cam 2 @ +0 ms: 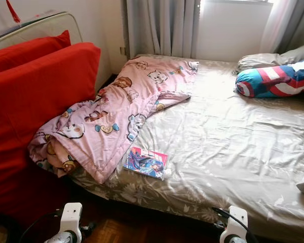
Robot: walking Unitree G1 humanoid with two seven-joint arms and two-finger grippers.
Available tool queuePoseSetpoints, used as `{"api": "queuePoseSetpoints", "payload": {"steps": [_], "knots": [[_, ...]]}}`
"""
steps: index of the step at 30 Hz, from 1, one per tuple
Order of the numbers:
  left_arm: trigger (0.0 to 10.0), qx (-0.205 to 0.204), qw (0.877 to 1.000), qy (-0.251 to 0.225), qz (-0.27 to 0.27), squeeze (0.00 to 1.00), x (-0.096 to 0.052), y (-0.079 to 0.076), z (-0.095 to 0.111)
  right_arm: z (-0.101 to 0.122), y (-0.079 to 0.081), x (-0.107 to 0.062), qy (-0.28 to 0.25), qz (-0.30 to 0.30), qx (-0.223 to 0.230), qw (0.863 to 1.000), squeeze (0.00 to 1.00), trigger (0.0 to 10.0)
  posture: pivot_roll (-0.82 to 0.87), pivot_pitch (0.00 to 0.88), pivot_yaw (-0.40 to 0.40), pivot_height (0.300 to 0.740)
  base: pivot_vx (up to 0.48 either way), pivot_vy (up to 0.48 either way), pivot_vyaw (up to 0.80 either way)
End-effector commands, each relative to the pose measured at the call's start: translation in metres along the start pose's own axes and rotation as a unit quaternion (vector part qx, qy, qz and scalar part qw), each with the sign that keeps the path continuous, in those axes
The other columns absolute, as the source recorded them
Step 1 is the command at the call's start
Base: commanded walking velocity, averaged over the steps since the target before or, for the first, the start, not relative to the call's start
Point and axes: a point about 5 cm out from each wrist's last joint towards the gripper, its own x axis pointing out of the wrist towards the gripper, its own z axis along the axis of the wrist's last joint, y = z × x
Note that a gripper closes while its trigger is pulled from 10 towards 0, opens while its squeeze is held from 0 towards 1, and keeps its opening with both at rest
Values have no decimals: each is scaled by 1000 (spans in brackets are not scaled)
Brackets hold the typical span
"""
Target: Clean up the room
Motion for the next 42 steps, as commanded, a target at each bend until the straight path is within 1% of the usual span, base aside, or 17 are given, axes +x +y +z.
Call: {"api": "queuePoseSetpoints", "payload": {"steps": [1, 4, 8, 11, 22, 23, 25, 28, 42], "knots": [[10000, -8, 1000, 19, 10, 0, -2, 6, -10, 3, 3, 1, -6, 11, -16, 1000, 0, 10000, -132, 0, 27, 740, 0, 0, 0], [10000, -8, 1000, 20, 10, 0, -2, 6, -10, 5, 4, 1, -12, 17, -26, 999, 0, 10000, -131, 0, 27, 740, 0, 0, 533], [10000, -6, 1000, 23, 11, 0, -3, 6, -11, 4, 4, 0, -13, 18, -19, 1000, 0, 10000, -132, 0, 27, 740, 0, 0, 800], [10000, -8, 1000, 23, 14, 0, -3, 6, -12, 3, 5, 0, -10, 28, -27, 999, 0, 10000, -134, 0, 28, 740, 0, 0, 800], [10000, -9, 1000, 21, 21, 0, -3, 7, -13, 2, 5, 0, -7, 36, -26, 999, 0, 10000, -131, 0, 24, 740, 0, 0, 800], [10000, -10, 1000, 20, 21, 0, -3, 7, -12, 1, 5, 0, -5, 33, -15, 999, 0, 10000, -130, 0, 23, 740, 0, 0, 0], [10000, -11, 1000, 20, 21, 0, -3, 7, -12, 1, 4, 0, -4, 29, -7, 1000, 0, 10000, -130, 0, 22, 740, 0, 0, 0], [10000, -11, 1000, 18, 21, 0, -3, 7, -11, 2, 4, 0, -5, 28, -14, 999, 0, 10000, -130, 0, 23, 740, 0, 0, 0], [10000, -10, 1000, 15, 23, 0, -2, 8, -9, 4, 5, 1, -9, 24, -10, 1000, 0, 10000, -128, 0, 25, 740, 0, 0, 0]]}}
